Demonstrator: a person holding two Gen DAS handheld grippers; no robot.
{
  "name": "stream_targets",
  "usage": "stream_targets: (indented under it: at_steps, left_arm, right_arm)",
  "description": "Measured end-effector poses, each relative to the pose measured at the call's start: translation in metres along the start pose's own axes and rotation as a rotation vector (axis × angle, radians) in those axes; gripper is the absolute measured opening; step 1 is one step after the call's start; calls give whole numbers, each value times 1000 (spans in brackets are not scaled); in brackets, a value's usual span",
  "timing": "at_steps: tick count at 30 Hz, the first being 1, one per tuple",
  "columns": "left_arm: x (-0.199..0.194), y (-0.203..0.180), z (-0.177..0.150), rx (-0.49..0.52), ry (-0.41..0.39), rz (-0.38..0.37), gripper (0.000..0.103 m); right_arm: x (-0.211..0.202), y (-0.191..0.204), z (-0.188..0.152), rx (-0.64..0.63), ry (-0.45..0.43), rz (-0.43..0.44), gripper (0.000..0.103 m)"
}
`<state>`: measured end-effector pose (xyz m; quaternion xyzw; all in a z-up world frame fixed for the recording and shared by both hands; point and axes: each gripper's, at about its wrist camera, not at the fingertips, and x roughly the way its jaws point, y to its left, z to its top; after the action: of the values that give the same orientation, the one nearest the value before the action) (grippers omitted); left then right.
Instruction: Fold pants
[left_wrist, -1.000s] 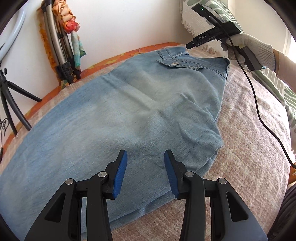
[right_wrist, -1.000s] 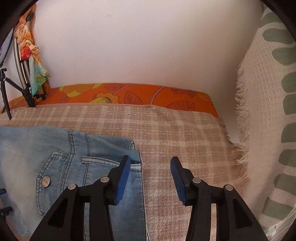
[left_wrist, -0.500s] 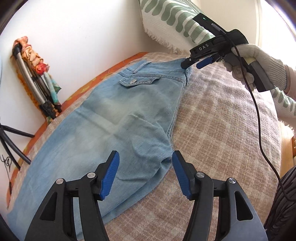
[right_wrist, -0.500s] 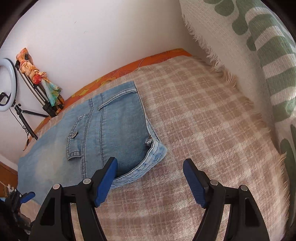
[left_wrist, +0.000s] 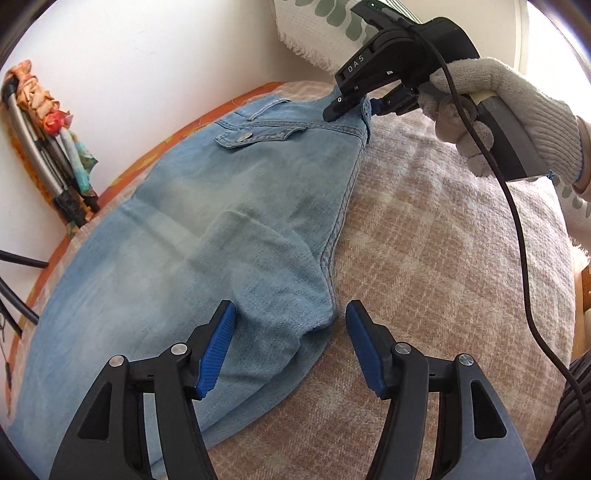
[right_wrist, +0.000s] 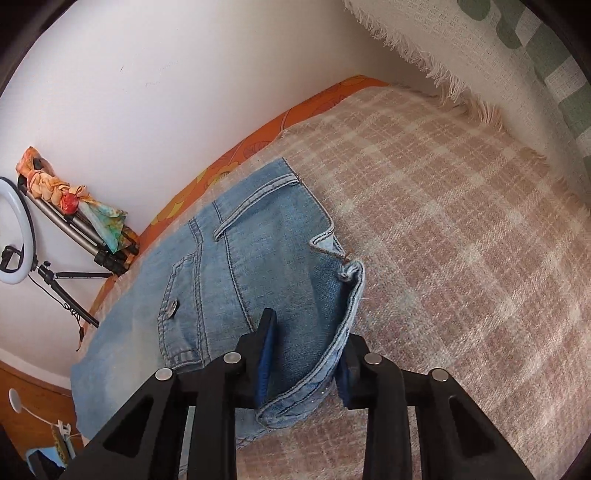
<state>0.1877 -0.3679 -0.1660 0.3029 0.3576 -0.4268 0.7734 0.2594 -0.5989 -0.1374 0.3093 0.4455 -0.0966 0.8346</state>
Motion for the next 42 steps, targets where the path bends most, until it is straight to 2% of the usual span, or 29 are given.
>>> stream_targets:
  at_steps: [1,3,4,7,9,11,13,14,17,19,21,23,26,29,36,39,42]
  left_arm:
    - [1,-1,0,2,-10,-7,52]
    - [0,1,2,-21,-14,-10,17]
    - [-3,2,4,-36,-24,-19,16]
    - [-10,3,10,-61,-50,-39,16]
    - [-13,6,12,-72,-54,-46,16]
    - [-15,11,12,-98,-40,-71,18]
    - [-18,17,10,-124,-27,-67,22]
    - [-22,19,8,-132,-24,-61,29]
    - [-43,37,-2,-169,-55,-39,36]
    - [-61,55,-13,-206,-77,-18,44]
    - [-81,77,-28,-247,-96,30,47]
    - [-99,102,-48,-294,-106,78,47]
    - [-126,142,-87,-397,-99,151,47]
    - [-152,180,-133,-506,-88,232,48]
    - [-210,260,-257,-783,-55,445,50]
    - [-229,285,-303,-867,-38,533,50]
    - [-244,310,-346,-964,-28,586,50]
  right_arm:
    - [-4,3,0,-21,-20,-4,13]
    - [-21,11,4,-79,-66,-9,9]
    - [-33,15,5,-111,-103,-14,7]
    - [-62,24,14,-182,-196,-54,3]
    - [-57,22,17,-188,-168,-76,3]
    - [-44,22,14,-216,-140,-135,3]
    - [-31,19,8,-235,-116,-185,3]
    - [-27,14,5,-229,-106,-198,3]
    - [-18,9,1,-234,-61,-241,15]
    - [-21,13,-3,-259,-65,-286,41]
    - [-31,21,-6,-289,-93,-323,47]
    - [-44,32,-8,-307,-118,-325,48]
    - [-64,53,-12,-332,-151,-303,58]
    - [-77,85,-20,-386,-177,-280,59]
    - [-87,184,-48,-553,-178,-109,66]
    - [-82,235,-65,-643,-177,-39,69]
    - [-72,285,-86,-736,-173,34,73]
